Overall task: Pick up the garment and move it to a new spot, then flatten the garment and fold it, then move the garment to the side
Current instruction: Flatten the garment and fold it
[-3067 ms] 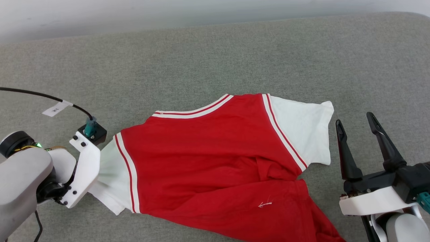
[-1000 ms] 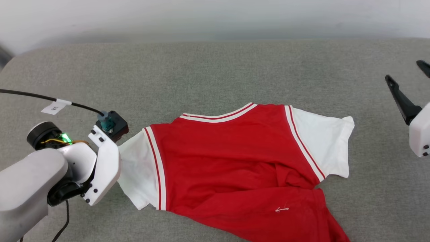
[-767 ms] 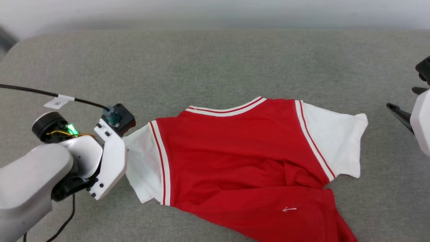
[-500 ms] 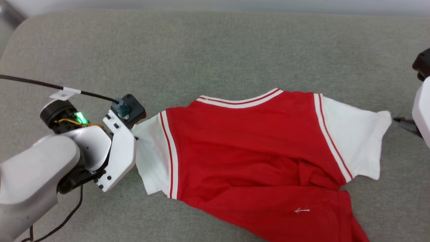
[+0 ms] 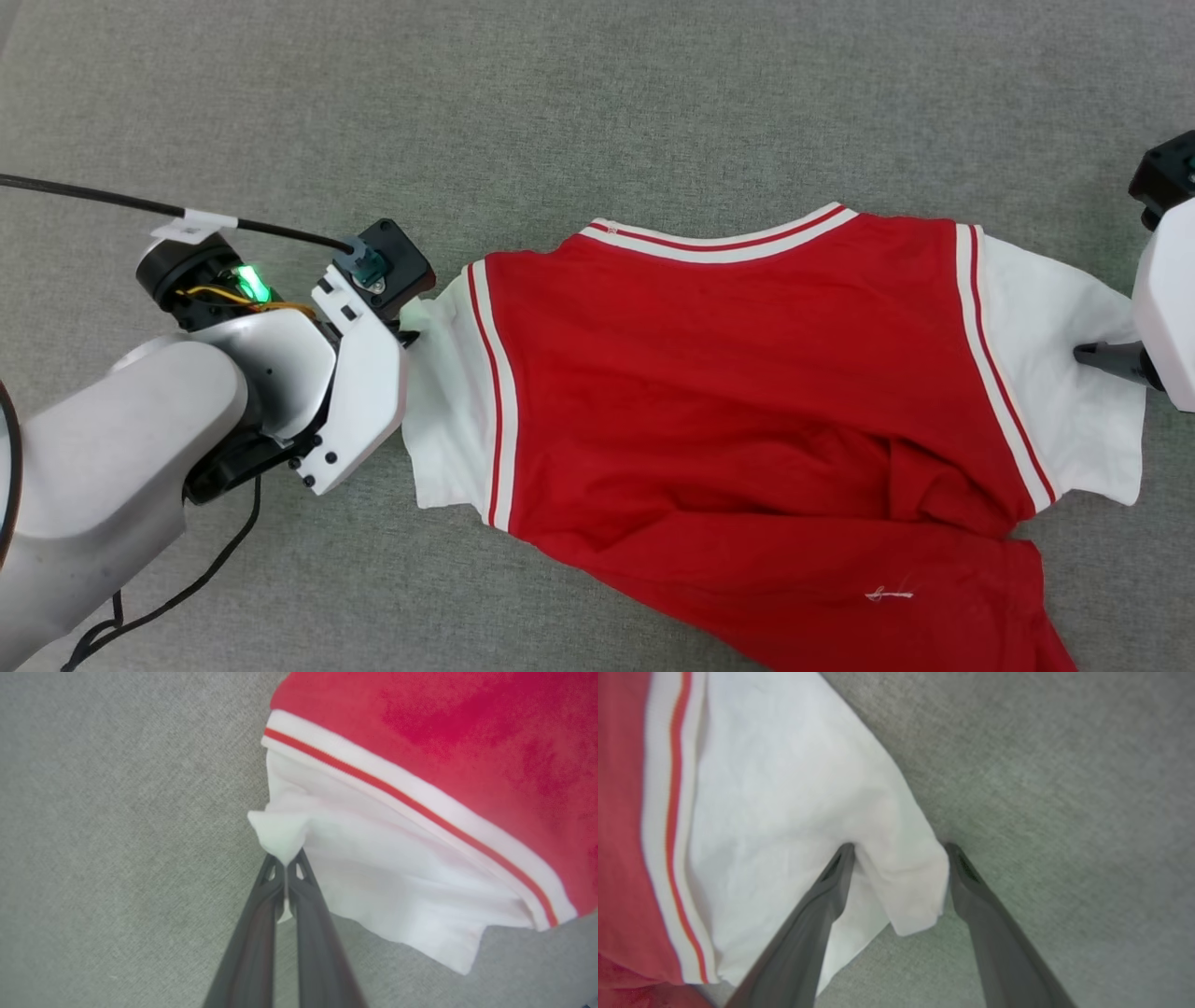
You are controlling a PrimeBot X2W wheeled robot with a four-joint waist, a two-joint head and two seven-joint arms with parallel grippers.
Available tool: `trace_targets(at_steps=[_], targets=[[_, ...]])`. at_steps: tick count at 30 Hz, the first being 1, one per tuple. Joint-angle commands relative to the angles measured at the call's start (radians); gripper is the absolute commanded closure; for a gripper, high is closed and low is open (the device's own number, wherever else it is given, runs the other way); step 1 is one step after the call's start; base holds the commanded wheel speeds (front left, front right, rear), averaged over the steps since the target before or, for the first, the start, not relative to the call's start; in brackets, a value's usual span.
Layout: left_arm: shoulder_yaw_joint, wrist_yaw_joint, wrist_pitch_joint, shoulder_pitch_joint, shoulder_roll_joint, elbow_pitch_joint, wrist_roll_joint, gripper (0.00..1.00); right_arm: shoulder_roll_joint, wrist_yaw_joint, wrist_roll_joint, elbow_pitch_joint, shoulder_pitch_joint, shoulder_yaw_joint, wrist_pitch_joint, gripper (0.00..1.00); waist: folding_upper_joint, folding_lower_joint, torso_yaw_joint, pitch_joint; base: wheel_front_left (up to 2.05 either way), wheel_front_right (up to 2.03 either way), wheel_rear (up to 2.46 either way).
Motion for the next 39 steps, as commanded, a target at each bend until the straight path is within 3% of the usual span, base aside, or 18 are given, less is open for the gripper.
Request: trace_targets(at_steps=[1,3,11,17,27,32,39], targets=[[-0.002,-0.004,-0.006,-0.007,0.0,0.008,0.008,1.0,0.028,-0.001,0.005,0.034,0.071,0.043,-0.009,0.0,-0.0001,0.0,0.002,0.002,0.0,0.0,0.0],[-0.005,-0.006,-0.015,0.001,-0.002,0.019,0.006,1.0,0.033,-0.001,0.009,0.027,0.07,0.055,-0.043,1.0,-0.0001,0.0,-0.002,-0.005,0.0,0.0,0.0],[-0.014,-0.016,-0.069,0.044,-0.001,0.083,-0.003,1.0,0.013,-0.001,0.007,-0.004,0.01,0.087,-0.212,1.0,-0.0001,0.0,-0.039,-0.116,0.0,0.0,0.0],[-0.008,-0.022,-0.135,0.057,0.005,0.096,0.009,1.0,-0.041,-0.001,-0.001,-0.049,-0.006,0.143,-0.365,1.0,-0.0001,0.0,-0.063,-0.232,0.0,0.0,0.0],[0.045,0.003,-0.213,-0.033,0.009,0.099,0.054,1.0,-0.111,-0.001,-0.021,-0.103,-0.091,0.137,-0.52,1.0,-0.0001,0.0,-0.095,-0.356,0.0,0.0,0.0],[0.086,0.007,-0.251,-0.123,-0.023,0.143,0.086,1.0,-0.115,-0.001,-0.071,-0.115,-0.192,0.126,-0.558,1.0,-0.0001,0.0,-0.109,-0.37,0.0,0.0,0.0],[0.133,0.014,-0.32,-0.314,-0.102,0.248,0.176,1.0,-0.069,-0.001,-0.17,-0.064,-0.402,0.106,-0.6,1.0,-0.0001,0.0,-0.125,-0.314,0.0,0.0,0.0]])
